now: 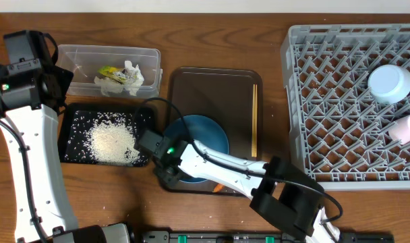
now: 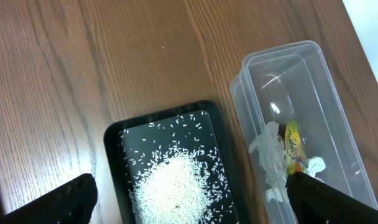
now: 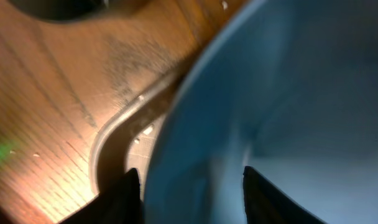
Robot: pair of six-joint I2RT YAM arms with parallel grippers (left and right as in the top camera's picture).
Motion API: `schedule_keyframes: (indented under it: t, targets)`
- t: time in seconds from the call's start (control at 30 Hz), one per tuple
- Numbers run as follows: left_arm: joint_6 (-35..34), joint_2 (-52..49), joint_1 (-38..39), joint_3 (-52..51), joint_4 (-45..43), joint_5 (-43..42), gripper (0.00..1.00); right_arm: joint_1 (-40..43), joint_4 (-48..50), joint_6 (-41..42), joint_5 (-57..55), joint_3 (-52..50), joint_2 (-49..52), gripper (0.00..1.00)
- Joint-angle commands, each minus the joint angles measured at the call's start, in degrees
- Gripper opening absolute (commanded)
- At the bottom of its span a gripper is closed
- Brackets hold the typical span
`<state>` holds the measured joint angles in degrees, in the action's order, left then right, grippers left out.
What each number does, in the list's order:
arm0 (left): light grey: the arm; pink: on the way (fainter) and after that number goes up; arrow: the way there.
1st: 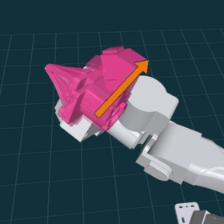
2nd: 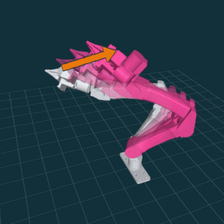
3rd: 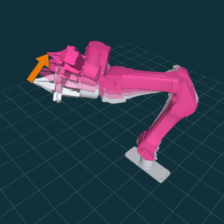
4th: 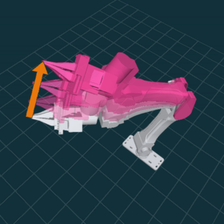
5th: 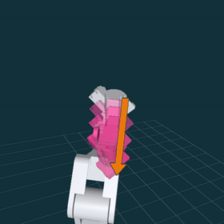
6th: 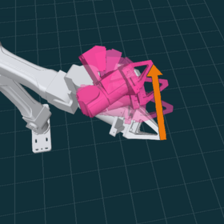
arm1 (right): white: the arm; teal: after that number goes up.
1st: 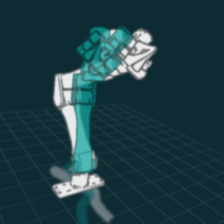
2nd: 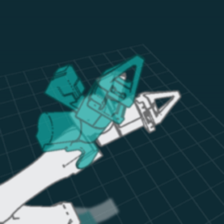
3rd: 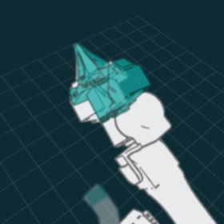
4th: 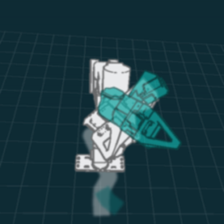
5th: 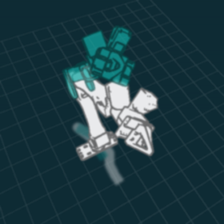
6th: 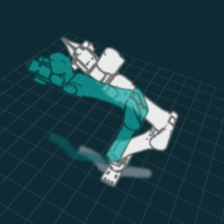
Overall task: Sort waste into correct bins and load items into the dishwasher rack
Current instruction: 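Lift the blue plate with the right gripper over to the dish rack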
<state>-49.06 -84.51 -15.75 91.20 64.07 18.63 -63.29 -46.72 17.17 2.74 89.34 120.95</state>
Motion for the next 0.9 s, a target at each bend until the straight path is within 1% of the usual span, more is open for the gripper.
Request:
schedule_keyframes:
  t: [0.0,0.07,0.17,0.23,0.43,0.6,0.73,0.87]
  targets:
    - [0.72,-0.2,-0.26,-0.24,0.07,1.38,0.99,-0.17,0.48,1.27,-1.25,-0.24,-1.68,0.4]
    - [0.72,-0.2,-0.26,-0.24,0.07,1.38,0.99,-0.15,0.85,1.51,-1.14,-0.04,-1.68,0.3]
    - [0.72,-0.2,-0.26,-0.24,0.07,1.38,0.99,-0.17,0.72,2.12,-0.17,1.18,-1.7,0.11]
    - [0.72,-0.2,-0.26,-0.24,0.07,1.38,0.99,-0.15,0.0,2.1,1.05,2.93,-1.7,0.02]
    - [0.72,-0.2,-0.26,-0.24,0.07,1.38,0.99,0.52,-6.58,0.85,1.16,10.71,-2.01,0.01]
    - [0.72,-0.2,-0.26,-0.24,0.07,1.38,0.99,3.17,-14.34,-3.28,1.07,18.69,-3.19,0.01]
    - [0.72,-0.2,-0.26,-0.24,0.07,1.38,0.99,8.87,-19.76,-5.14,0.09,23.1,-6.32,0.01]
    - [0.72,-0.2,-0.26,-0.24,0.07,1.38,0.99,17.68,-21.07,-7.23,1.03,23.54,-11.76,0.01]
